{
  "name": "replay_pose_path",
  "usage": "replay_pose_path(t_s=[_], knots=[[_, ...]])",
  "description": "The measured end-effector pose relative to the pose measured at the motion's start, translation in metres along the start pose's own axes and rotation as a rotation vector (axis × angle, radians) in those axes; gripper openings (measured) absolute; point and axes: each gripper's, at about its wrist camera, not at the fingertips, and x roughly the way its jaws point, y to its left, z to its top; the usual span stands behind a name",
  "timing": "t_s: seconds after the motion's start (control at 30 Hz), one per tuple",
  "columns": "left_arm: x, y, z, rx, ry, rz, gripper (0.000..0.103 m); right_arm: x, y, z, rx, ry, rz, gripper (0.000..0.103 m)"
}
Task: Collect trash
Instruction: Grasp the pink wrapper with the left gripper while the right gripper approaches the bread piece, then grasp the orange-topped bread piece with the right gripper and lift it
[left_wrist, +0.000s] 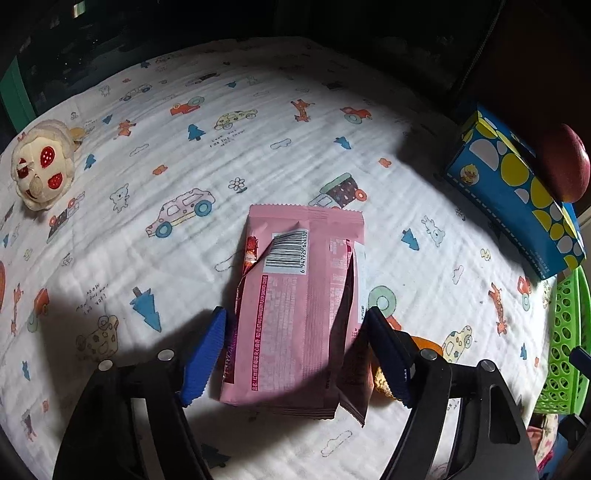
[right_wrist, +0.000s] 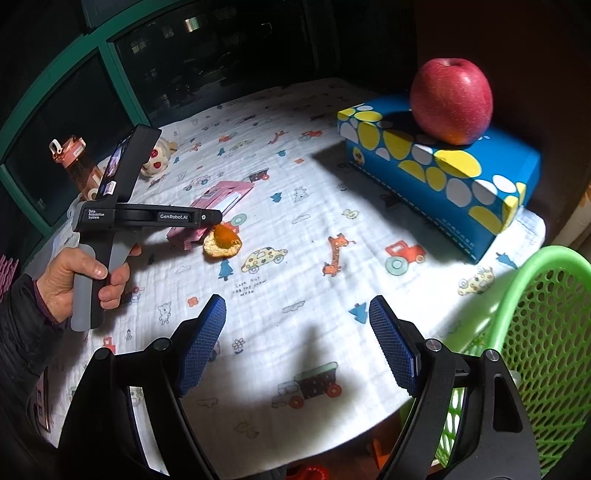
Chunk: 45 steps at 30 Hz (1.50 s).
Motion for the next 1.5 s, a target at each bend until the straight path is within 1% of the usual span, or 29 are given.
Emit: replay_pose_path(t_s=[0.07,0.13,0.23,0.6,0.83,1.13,1.2,1.27,1.33,1.37,1.5], knots=[[0.000,0.002,0.000,0.009,-0.005,0.008,0.065,0.004,0.003,0.001,-0.009,0.004,0.002,0.079],[-0.002,0.006,-0.001,0.002,-0.013,0.000,0.060,0.008,0.005,0.002,-0.012,0.007,0.006,0.079],[-0.008,0.011,-0.004,0.002,-0.026,0.006,0.055,0.015,0.009,0.005,-0.016,0.012,0.014,0.079],[-0.047,0.039,-0.014,-0.041,-0.084,0.012,0.054,0.062,0.042,0.021,-0.080,0.057,0.063,0.079],[-0.065,0.054,-0.019,-0.047,-0.108,0.016,0.054,0.094,0.065,0.033,-0.116,0.082,0.087,0.072],[-0.068,0.064,-0.027,-0.065,-0.108,0.014,0.054,0.128,0.077,0.044,-0.136,0.118,0.070,0.062],[-0.068,0.064,-0.028,-0.066,-0.107,0.016,0.054,0.133,0.078,0.044,-0.141,0.124,0.065,0.058],[-0.068,0.065,-0.029,-0.069,-0.106,0.017,0.054,0.134,0.080,0.044,-0.153,0.121,0.053,0.057],[-0.069,0.066,-0.030,-0.072,-0.107,0.015,0.054,0.135,0.080,0.044,-0.162,0.120,0.043,0.053],[-0.069,0.066,-0.030,-0.072,-0.107,0.016,0.054,0.135,0.080,0.044,-0.164,0.119,0.037,0.049],[-0.071,0.062,-0.031,-0.069,-0.108,0.014,0.054,0.132,0.078,0.043,-0.157,0.120,0.041,0.045]])
